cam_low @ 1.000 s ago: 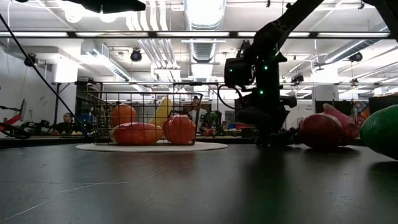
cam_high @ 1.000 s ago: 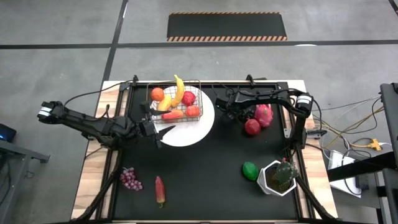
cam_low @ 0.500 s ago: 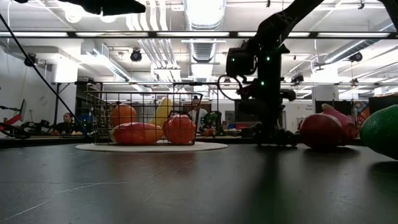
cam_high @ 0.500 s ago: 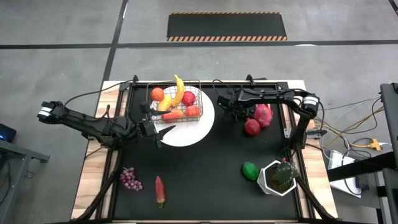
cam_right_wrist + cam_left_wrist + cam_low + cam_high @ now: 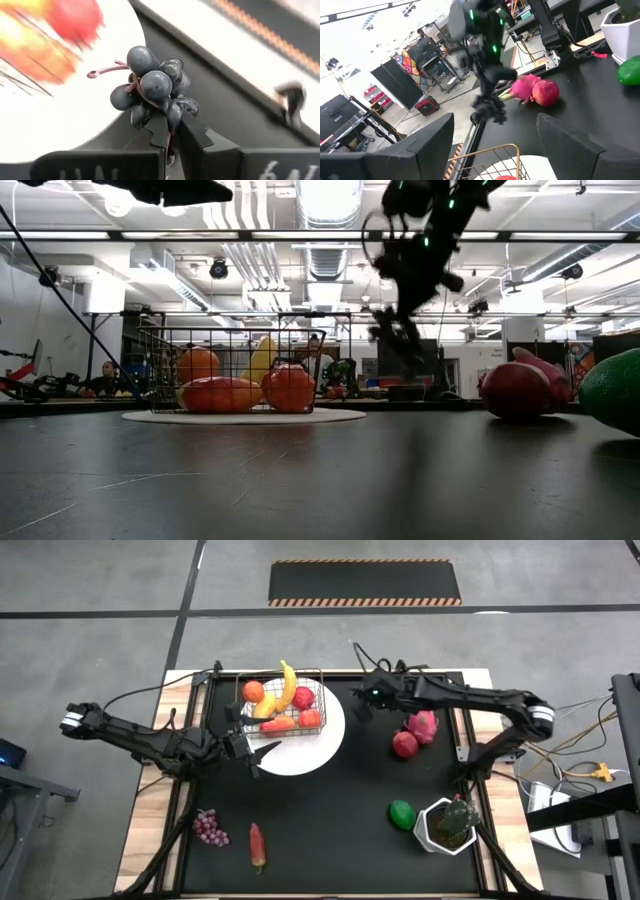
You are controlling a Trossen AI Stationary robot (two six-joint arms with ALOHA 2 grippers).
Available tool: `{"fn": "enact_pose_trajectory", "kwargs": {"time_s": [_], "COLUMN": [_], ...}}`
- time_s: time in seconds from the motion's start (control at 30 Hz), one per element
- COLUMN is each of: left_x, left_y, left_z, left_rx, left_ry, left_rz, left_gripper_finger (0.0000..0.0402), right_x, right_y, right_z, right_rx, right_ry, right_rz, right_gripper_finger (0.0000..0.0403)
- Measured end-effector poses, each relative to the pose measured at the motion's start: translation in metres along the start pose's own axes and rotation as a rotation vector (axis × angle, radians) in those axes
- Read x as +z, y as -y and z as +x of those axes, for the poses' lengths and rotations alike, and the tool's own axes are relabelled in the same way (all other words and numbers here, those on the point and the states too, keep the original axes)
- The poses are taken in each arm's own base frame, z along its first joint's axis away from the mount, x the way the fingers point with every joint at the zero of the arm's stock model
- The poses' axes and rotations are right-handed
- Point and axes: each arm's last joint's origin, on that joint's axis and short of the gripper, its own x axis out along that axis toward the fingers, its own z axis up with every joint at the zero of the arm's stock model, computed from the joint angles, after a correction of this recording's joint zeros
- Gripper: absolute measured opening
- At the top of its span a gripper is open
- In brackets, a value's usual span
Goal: Build produce basket
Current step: Put the black grapes into the wire basket
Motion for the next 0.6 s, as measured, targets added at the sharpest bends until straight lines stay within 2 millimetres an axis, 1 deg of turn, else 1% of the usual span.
{"fn": "enact_pose_trajectory", "kwargs": {"time_s": [0.13,0.2,0.27,0.33,0.4,0.47,0.6], "left_x": [0.0,0.0,0.0,0.0,0.0,0.0,0.001], "left_y": [0.0,0.0,0.0,0.0,0.0,0.0,0.0], "left_z": [0.0,0.0,0.0,0.0,0.0,0.0,0.0], "left_rx": [0.0,0.0,-0.001,-0.001,-0.001,0.0,0.003], "left_ry": [0.0,-0.001,-0.001,-0.001,-0.001,0.0,0.006], "left_rz": [0.0,0.0,0.001,0.001,0.001,0.001,-0.003], "left_gripper_finger": [0.0266,0.0266,0.0266,0.0266,0.0266,0.0266,0.0266], "right_x": [0.01,0.01,0.008,0.005,0.001,-0.001,-0.001], "right_y": [-0.01,-0.018,-0.027,-0.037,-0.045,-0.052,-0.065], "right_z": [-0.029,-0.039,-0.045,-0.046,-0.043,-0.036,-0.022], "right_rx": [0.113,0.171,0.233,0.281,0.321,0.358,0.507], "right_ry": [0.227,0.333,0.438,0.533,0.614,0.686,0.79], "right_rz": [-0.02,-0.037,-0.05,-0.055,-0.047,-0.021,0.0], "right_gripper_finger": [0.0014,0.0013,0.0013,0.0013,0.0013,0.0013,0.0013]}}
